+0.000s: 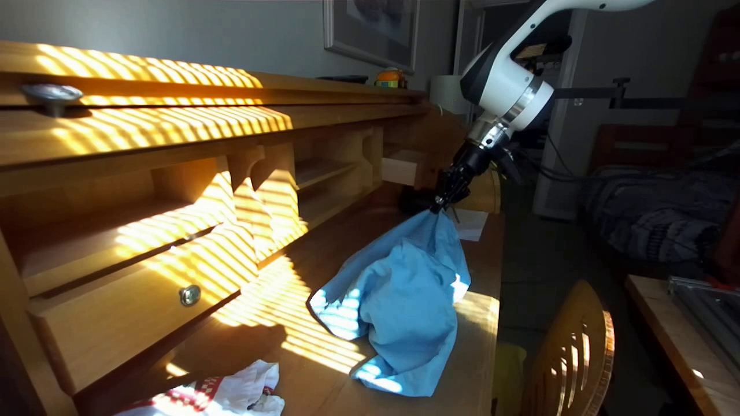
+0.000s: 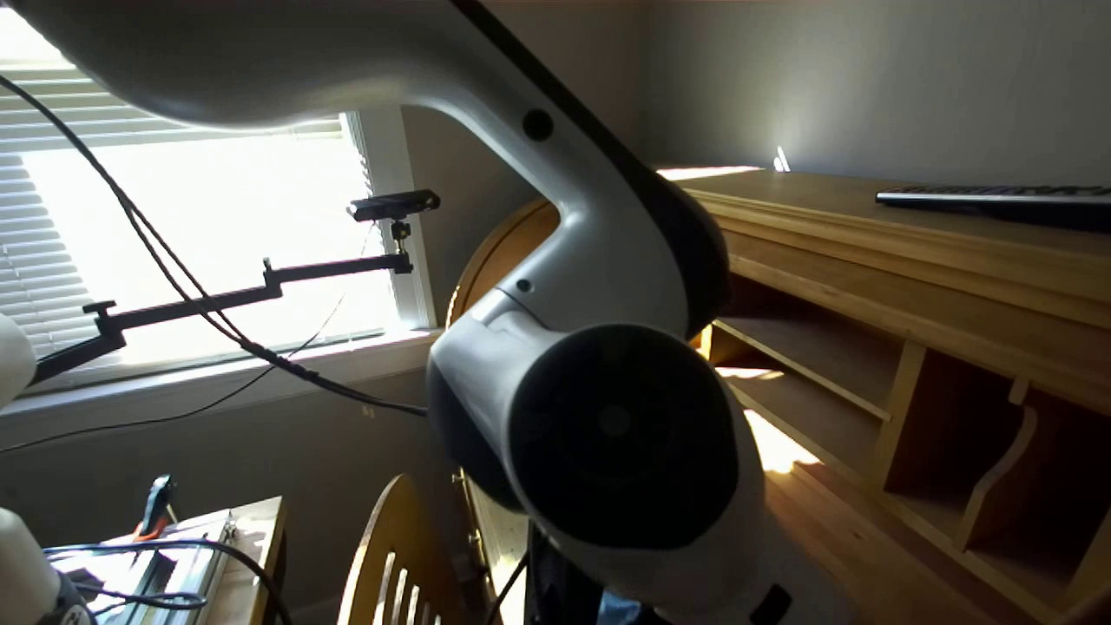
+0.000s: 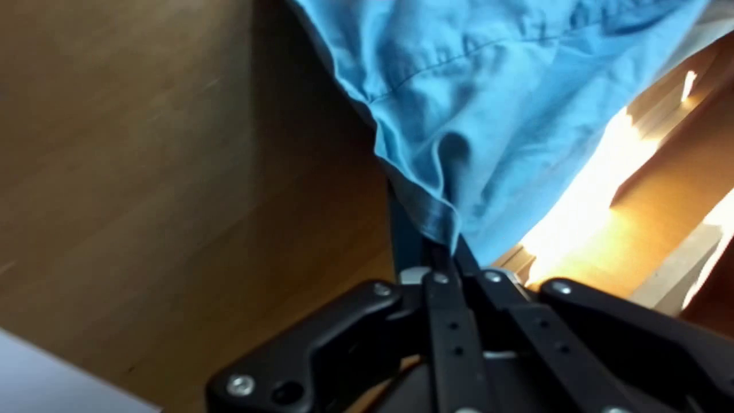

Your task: Straighten the blue cloth on the table

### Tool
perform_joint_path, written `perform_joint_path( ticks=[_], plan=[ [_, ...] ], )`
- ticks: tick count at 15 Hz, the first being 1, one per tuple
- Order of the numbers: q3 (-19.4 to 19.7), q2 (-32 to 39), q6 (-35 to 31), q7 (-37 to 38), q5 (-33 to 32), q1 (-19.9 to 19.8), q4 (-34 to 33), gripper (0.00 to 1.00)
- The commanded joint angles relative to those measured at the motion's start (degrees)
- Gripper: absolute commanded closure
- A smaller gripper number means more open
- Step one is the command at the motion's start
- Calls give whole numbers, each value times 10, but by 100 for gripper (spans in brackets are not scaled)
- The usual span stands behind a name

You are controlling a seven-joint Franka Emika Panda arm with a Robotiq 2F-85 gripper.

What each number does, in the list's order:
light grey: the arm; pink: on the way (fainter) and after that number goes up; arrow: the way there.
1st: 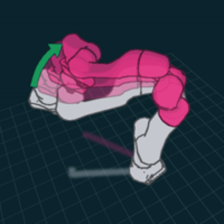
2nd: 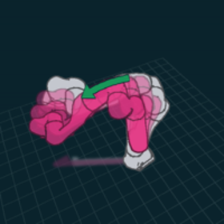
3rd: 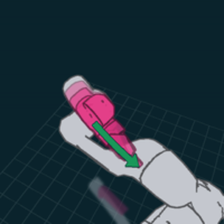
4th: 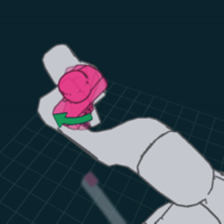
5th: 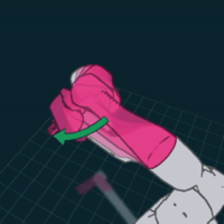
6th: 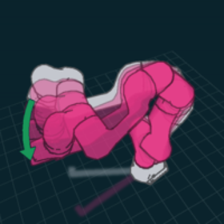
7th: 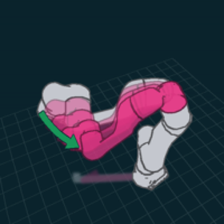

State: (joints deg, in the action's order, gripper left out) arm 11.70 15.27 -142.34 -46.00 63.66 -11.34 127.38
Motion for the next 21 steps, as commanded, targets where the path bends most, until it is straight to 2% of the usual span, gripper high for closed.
perform_joint_path(
  ticks=[1,4,8,11,15,21],
  plan=[
    [18,-55,-33,-27,-23,-33,12,99],
    [25,-70,-75,-46,6,-52,0,99],
    [29,-78,-149,-59,52,-49,-13,99],
    [20,-78,-173,-60,66,-40,-18,99],
    [0,-81,-204,-54,67,-23,-14,99],
    [-30,-137,-258,-13,33,24,10,99]
  ],
)
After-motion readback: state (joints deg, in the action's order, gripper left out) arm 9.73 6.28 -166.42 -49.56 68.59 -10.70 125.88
